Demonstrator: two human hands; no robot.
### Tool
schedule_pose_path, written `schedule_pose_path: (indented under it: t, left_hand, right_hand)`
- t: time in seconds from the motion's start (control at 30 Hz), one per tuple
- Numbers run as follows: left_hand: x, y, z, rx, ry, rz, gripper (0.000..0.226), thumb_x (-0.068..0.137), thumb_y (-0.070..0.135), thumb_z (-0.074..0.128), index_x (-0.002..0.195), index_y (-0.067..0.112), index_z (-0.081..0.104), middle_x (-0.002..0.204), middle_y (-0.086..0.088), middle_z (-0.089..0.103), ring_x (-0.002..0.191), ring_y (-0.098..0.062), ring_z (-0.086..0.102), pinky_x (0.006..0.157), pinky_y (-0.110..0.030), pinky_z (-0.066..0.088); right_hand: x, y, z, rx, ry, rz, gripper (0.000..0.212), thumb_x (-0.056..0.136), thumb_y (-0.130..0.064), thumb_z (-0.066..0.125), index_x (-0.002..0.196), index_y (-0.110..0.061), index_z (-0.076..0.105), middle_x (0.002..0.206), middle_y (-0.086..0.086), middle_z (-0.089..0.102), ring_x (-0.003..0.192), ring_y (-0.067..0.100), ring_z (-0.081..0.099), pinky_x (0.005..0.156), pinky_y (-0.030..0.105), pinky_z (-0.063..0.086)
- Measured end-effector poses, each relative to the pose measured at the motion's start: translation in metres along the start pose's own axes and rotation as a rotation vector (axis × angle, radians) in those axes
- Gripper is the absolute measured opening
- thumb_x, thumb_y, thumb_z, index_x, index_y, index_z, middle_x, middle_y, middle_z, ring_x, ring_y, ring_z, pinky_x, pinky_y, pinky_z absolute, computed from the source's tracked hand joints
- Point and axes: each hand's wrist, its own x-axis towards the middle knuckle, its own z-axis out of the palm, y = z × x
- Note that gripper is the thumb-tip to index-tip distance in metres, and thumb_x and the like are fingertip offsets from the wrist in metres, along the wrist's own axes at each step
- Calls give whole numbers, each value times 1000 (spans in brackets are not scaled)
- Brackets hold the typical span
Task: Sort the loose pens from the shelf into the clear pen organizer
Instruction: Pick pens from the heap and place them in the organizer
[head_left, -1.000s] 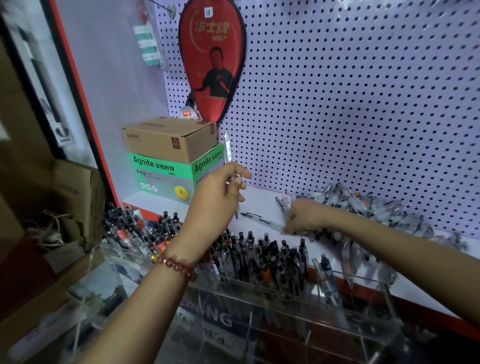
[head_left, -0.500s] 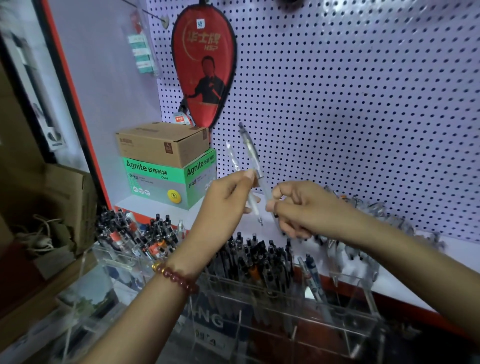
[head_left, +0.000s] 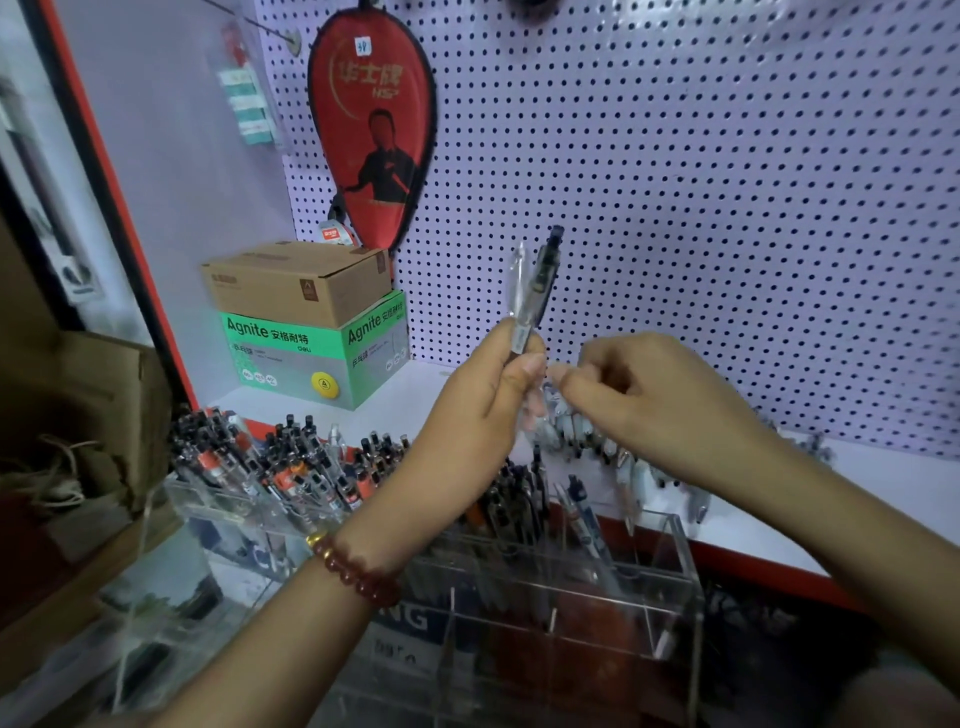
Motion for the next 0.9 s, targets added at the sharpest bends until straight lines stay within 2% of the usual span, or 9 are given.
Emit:
schedule_pose_path:
  t: [0.1,0.2,0.27,0.33,0.47,0.57,0.63,0.77,0.9]
  left_hand:
    - [-4,2,-5,145,-130,32,32,101,35,34,130,48,36,80,28,51,65,7,50,60,-22,36]
    - [-13,10,1,199,-231,38,71,104,24,35,137,65,-12,111,7,60,89,4,59,58,-24,37]
    - [-17,14,8,334,-250,35,76,102,28,37,132,62,-25,84,4,54,72,-2,60,54,-27,36]
    - [-20,12,14,423,-263,-6,77,101,31,38,134,57,-27,83,-2,48,54,-6,49,50,-22,33]
    - [-22,9,20,503,-323,-5,82,100,28,43,137,54,-26,85,7,48,59,-1,51,52,-15,33]
    - [-20,6,22,451,-367,-32,90,92,33,58,147,42,-13,118,13,49,88,6,53,78,-10,40]
    - [-17,2,20,575,-387,-48,84,88,40,62,150,36,6,128,14,48,113,-6,50,100,-24,38]
    - [-18,-11,19,1055,-475,43,54,93,48,49,142,34,31,136,6,47,129,-12,35,109,-35,14]
    - [-20,-14,23,1125,-475,70,38,96,50,42,129,29,43,123,7,54,124,-13,38,113,-40,7]
  right_hand:
    - [-5,1,-10,449,-11,70,55,71,-68,51,95,-19,56,44,-8,36,37,12,27,44,25,23]
    - [-13,4,-8,655,-115,244,45,78,-59,52,99,-19,48,49,-8,36,37,10,27,40,19,24]
    - [-20,10,-2,720,-134,289,32,89,-49,52,85,-19,43,52,-6,35,39,11,28,40,20,24]
    - [-26,16,3,782,-116,310,30,94,-41,51,79,-17,40,51,-8,33,40,10,28,41,20,24]
    - [-32,20,6,857,-74,351,29,99,-28,45,83,-4,50,43,-10,36,38,8,28,40,19,23]
    - [-31,28,-2,687,108,267,28,96,-15,45,70,-8,50,42,-12,29,37,6,25,41,18,23]
    - [-28,38,-9,469,204,207,28,91,-15,48,69,2,47,44,-9,29,38,6,25,42,17,25]
    - [-29,57,-10,378,12,267,25,94,-16,48,73,-3,50,45,-6,27,37,9,22,39,20,25]
    - [-35,69,-2,-6,-235,167,36,94,-31,52,67,-11,39,54,-3,30,45,11,28,50,28,27]
